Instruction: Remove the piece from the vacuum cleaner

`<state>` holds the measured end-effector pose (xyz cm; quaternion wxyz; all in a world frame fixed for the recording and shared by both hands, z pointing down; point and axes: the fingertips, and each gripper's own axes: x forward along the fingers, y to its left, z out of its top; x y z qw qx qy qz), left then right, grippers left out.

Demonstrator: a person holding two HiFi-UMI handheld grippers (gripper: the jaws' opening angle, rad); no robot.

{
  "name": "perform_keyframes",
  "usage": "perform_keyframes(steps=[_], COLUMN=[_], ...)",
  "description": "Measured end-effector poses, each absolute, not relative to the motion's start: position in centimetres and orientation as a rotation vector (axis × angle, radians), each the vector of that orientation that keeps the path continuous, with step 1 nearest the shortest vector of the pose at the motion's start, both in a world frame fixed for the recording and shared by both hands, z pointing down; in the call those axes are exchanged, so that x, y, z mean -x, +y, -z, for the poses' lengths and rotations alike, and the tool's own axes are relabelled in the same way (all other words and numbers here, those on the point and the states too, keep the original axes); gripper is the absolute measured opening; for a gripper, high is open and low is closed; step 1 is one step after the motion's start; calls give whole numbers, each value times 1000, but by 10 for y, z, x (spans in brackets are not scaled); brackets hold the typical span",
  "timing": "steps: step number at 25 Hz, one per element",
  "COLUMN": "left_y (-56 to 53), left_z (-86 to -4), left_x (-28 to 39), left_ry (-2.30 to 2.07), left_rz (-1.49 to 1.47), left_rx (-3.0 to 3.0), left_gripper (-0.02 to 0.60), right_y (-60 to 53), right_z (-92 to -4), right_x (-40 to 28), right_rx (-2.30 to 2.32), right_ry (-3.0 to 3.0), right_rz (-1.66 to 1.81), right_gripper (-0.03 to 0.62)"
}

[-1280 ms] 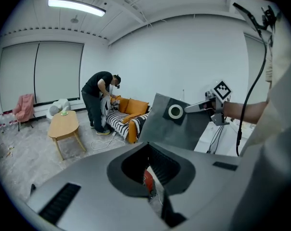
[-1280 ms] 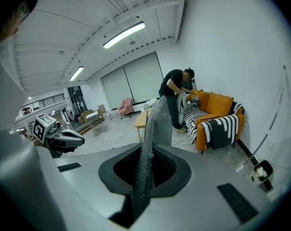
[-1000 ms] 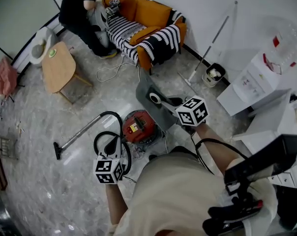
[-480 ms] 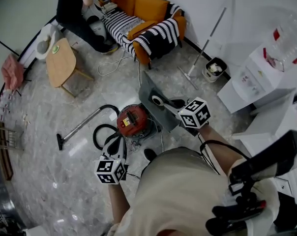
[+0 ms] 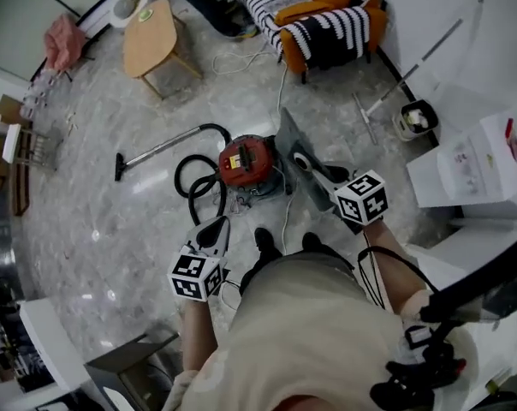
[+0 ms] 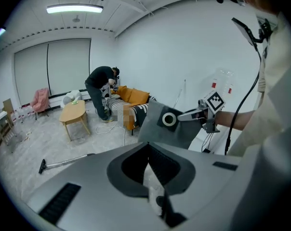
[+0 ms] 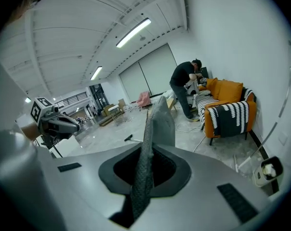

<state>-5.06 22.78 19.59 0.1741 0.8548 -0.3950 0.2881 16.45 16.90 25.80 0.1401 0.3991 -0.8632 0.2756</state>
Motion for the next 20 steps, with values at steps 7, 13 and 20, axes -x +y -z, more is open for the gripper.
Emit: perform_keyframes(steps=[7,13,20], left_y=[239,256,281], left_z=[-198,-196,-196], left_x=[52,63,119], left_ry=[-1121,-1151,-1187], left_rz=[-879,-842,-815], left_rx=[-2420,-2414,-2380], left_gripper=[-6,-6,-6], right_y=[198,223,241], right_z=[-261,-276,-273], right_x=[-148,-122,-71], right_rx=[-1105,-1001,-948], right_ry=[-2535,-2489,-2469], right_rz=[-868,-862,-789], right_gripper=[25,25,25])
